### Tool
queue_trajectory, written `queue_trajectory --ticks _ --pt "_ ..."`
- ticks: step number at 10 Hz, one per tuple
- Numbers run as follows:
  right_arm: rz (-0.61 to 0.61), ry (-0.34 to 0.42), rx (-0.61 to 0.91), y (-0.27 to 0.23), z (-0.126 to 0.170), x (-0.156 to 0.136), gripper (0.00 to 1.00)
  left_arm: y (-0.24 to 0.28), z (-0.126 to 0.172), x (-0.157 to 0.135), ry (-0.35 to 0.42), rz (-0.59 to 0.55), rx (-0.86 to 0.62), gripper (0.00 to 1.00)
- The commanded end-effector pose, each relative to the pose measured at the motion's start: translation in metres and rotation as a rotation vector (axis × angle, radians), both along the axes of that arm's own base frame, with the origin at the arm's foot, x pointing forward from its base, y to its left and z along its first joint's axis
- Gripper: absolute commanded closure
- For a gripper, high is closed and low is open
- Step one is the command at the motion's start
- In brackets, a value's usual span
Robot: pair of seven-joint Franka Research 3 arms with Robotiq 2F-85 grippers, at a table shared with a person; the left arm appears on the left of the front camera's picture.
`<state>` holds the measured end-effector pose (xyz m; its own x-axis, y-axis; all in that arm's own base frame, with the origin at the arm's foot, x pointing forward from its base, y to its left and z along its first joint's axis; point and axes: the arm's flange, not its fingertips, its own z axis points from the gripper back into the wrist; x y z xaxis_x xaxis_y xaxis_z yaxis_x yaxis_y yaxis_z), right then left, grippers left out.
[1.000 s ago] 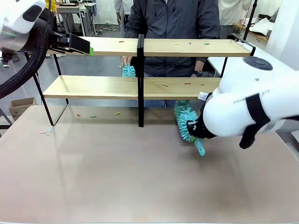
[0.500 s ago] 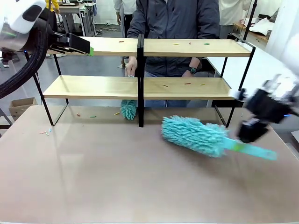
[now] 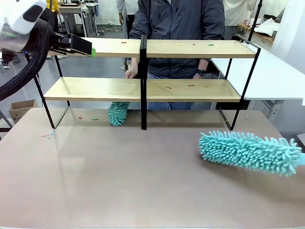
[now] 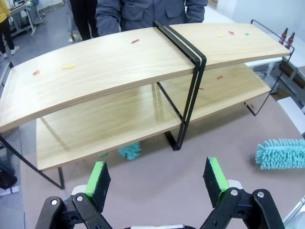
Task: Clean the shelves.
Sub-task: Clean a randomly selected level of the Shelf with the Duster.
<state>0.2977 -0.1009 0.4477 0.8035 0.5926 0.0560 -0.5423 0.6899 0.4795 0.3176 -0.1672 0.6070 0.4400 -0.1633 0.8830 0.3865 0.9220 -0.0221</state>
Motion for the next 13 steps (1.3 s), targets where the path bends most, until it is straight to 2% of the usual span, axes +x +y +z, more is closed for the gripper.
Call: queue_trajectory --ticks 1,2,3,4,5,6,7,8,9,10,11,12,13 --pt "0.031 0.024 -0.027 0.023 -0.001 0.006 0.88 0.000 0.000 0.001 -0.003 0.003 0.002 0.00" --pt "0.000 0.000 0.000 0.000 0.000 0.000 0.88 0.000 0.000 0.001 -0.003 0.003 0.002 0.00" --pt "0.091 -0.062 0.105 0.006 0.004 0.014 0.88 0.000 0.000 0.001 -0.003 0.003 0.002 0.00" --pt "0.206 -0.118 0.202 -0.009 0.032 0.005 0.88 0.000 0.000 0.001 -0.003 0.003 0.002 0.00" --pt "0.287 -0.195 0.246 -0.028 0.071 -0.017 0.88 0.000 0.000 0.001 -0.003 0.003 0.002 0.00" --pt "0.330 -0.316 0.300 -0.053 0.115 -0.044 0.88 0.000 0.000 0.001 -0.003 0.003 0.002 0.00" --pt "0.261 -0.476 0.361 -0.083 0.147 -0.061 0.88 0.000 0.000 0.001 -0.003 0.003 0.002 0.00" --pt "0.086 -0.624 0.430 -0.115 0.161 -0.067 0.88 0.000 0.000 0.001 -0.003 0.003 0.002 0.00" --pt "-0.006 -0.785 0.567 -0.139 0.162 -0.067 0.88 0.000 0.000 0.001 -0.003 0.003 0.002 0.00" --pt "-0.150 -0.934 0.672 -0.158 0.155 -0.064 0.88 0.000 0.000 0.001 -0.003 0.003 0.002 0.00" --pt "-0.305 -1.031 0.749 -0.170 0.146 -0.059 0.88 0.000 0.000 0.001 -0.003 0.003 0.002 0.00" --pt "-0.398 -1.043 0.743 -0.167 0.138 -0.051 0.88 0.000 0.000 0.001 -0.003 0.003 0.002 0.00" --pt "-0.179 -0.774 0.565 -0.178 0.165 -0.089 0.88 0.000 0.000 0.001 -0.003 0.003 0.002 0.00"
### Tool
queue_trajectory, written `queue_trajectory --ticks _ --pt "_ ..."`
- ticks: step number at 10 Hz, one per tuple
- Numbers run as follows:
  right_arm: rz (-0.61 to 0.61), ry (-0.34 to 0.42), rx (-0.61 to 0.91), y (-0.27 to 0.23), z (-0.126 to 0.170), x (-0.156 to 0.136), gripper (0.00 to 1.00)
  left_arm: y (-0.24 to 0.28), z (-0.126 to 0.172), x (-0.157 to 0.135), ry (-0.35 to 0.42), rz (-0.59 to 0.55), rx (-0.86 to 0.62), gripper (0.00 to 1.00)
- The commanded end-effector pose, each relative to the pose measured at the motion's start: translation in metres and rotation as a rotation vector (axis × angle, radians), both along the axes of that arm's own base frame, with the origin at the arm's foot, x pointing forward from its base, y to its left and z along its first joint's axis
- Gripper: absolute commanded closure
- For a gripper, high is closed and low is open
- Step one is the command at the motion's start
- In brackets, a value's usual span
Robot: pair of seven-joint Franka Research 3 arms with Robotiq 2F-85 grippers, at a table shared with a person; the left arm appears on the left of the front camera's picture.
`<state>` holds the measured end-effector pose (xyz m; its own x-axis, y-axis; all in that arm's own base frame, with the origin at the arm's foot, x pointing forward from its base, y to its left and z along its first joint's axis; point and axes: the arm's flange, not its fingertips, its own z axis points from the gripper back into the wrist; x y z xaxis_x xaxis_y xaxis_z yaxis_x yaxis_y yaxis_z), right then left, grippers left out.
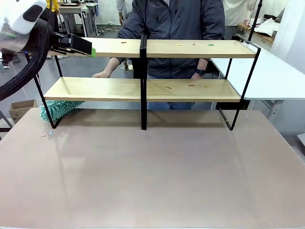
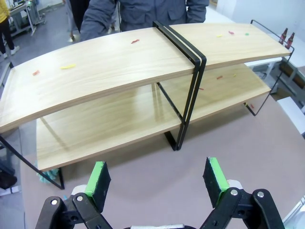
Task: Clean the shelves.
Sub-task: Clean a randomly selected level of the Shelf with the Duster, then clean another randomly selected level of the Shelf with the Duster.
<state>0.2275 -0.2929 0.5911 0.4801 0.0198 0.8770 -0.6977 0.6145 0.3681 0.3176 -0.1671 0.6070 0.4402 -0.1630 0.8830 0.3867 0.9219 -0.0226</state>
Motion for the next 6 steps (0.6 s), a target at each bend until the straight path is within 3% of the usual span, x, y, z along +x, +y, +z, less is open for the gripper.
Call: queue_trajectory --ticks 1,6 --pt "0.120 0.038 -0.127 0.0140 0.0213 -0.0186 0.88 0.0003 0.0001 0.0004 -0.003 0.004 0.003 0.00" --pt "0.120 0.038 -0.127 0.0140 0.0213 -0.0186 0.88 0.0003 0.0001 0.0004 -0.003 0.004 0.003 0.00"
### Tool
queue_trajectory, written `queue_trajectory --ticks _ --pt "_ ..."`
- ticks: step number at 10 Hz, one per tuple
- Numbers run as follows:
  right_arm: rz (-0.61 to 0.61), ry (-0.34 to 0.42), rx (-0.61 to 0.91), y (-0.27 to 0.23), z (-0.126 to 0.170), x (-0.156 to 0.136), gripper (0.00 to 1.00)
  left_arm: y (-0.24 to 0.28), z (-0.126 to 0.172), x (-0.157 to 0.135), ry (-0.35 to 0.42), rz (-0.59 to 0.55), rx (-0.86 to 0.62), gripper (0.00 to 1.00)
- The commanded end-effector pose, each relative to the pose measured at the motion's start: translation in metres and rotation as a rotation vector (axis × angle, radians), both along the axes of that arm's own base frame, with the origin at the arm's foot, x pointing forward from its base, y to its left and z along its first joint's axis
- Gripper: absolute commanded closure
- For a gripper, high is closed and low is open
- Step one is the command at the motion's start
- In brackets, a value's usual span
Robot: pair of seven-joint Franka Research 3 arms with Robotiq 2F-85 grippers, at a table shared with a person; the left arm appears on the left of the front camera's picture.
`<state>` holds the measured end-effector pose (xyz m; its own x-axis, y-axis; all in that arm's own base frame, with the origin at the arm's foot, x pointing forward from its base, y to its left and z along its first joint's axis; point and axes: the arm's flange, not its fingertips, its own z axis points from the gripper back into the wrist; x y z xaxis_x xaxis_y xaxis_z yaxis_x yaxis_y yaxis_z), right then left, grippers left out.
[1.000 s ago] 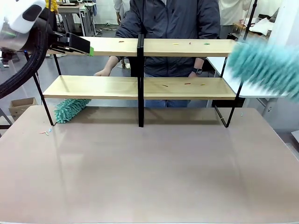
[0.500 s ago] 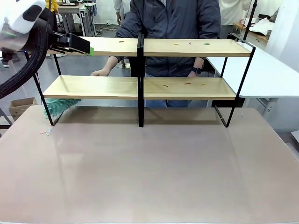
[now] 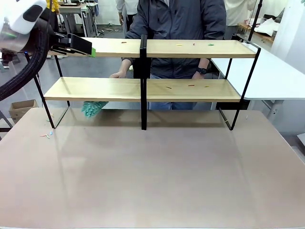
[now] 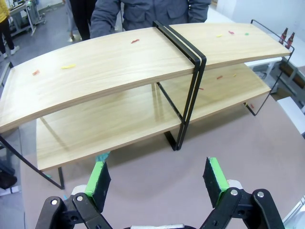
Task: Clean the shelves.
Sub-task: Clean another randomly selected level of the Shelf with the Duster.
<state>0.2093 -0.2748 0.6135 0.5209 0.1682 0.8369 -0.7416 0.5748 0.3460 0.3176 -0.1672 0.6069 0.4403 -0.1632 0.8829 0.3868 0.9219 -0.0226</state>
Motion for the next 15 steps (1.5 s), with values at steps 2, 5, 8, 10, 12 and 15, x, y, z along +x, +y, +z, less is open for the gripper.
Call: queue_trajectory --ticks 2,5,8,10,12,15 --pt "0.013 -0.021 -0.017 -0.004 -0.001 0.000 0.88 0.000 0.000 0.000 -0.003 0.004 0.003 0.00" --pt "0.013 -0.021 -0.017 -0.004 -0.001 0.000 0.88 0.000 0.000 0.000 -0.003 0.004 0.003 0.00" --pt "0.034 -0.003 -0.129 -0.002 -0.003 -0.024 0.88 0.000 0.000 0.000 -0.003 0.004 0.003 0.00" --pt "0.173 -0.028 -0.468 0.099 0.029 0.015 0.88 0.000 0.000 0.000 -0.003 0.004 0.003 0.00" --pt "0.469 -0.161 -0.860 0.296 0.057 0.050 0.88 0.000 0.000 0.000 -0.003 0.004 0.003 0.00" --pt "0.397 -0.068 -0.692 0.265 0.059 0.022 0.88 0.000 0.000 0.000 -0.003 0.004 0.003 0.00"
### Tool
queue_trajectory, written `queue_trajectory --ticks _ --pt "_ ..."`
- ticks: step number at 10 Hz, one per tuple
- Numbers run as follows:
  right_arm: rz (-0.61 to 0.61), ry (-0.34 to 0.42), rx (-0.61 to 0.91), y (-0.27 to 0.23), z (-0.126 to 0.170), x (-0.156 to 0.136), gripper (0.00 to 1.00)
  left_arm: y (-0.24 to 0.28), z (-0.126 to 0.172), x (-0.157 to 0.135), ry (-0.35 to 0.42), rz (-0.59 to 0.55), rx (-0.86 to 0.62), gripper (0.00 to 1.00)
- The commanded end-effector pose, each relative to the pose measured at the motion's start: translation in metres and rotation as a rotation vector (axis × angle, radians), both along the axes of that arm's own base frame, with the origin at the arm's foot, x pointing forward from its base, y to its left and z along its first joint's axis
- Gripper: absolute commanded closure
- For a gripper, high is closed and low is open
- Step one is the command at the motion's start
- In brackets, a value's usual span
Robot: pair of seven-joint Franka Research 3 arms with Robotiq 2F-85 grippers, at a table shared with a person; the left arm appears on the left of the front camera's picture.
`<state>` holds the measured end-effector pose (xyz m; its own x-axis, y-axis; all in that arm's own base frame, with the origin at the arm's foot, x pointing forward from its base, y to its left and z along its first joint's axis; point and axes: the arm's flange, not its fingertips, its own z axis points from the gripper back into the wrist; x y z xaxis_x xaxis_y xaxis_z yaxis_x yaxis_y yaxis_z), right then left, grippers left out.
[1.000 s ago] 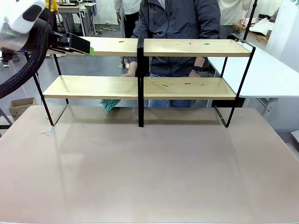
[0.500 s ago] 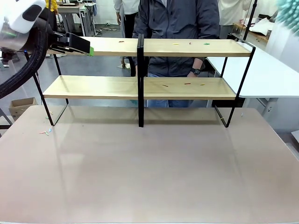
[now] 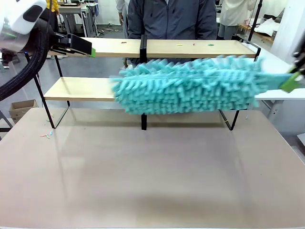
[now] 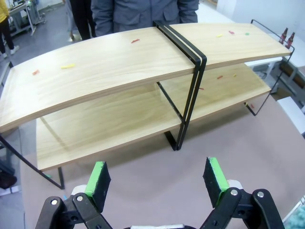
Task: Clean the shelves.
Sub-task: Clean another randomly selected level of the Shelf with the Duster.
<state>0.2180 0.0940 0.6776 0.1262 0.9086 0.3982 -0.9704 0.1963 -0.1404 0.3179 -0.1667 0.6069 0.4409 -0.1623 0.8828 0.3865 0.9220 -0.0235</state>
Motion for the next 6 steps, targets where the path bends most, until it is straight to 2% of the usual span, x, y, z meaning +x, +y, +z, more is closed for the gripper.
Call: queue_trajectory --ticks 1,2,3,4,5,6 --pt "-0.127 0.061 0.134 -0.103 -0.005 0.014 0.88 0.000 0.000 0.000 -0.004 0.003 0.004 0.00" --pt "0.000 0.000 0.000 0.000 0.000 0.000 0.88 0.000 0.000 0.000 -0.004 0.003 0.004 0.00" --pt "-0.053 0.036 0.081 -0.024 -0.009 -0.030 0.88 0.000 0.000 0.000 -0.004 0.003 0.004 0.00" --pt "-0.137 0.032 0.120 -0.021 -0.009 -0.028 0.88 0.000 0.000 0.000 -0.004 0.003 0.004 0.00" --pt "-0.327 0.035 0.209 -0.008 0.001 -0.004 0.88 0.000 0.000 0.000 -0.004 0.003 0.004 0.00" --pt "-0.573 0.035 0.311 0.016 0.016 0.027 0.88 0.000 0.000 0.000 -0.004 0.003 0.004 0.00"
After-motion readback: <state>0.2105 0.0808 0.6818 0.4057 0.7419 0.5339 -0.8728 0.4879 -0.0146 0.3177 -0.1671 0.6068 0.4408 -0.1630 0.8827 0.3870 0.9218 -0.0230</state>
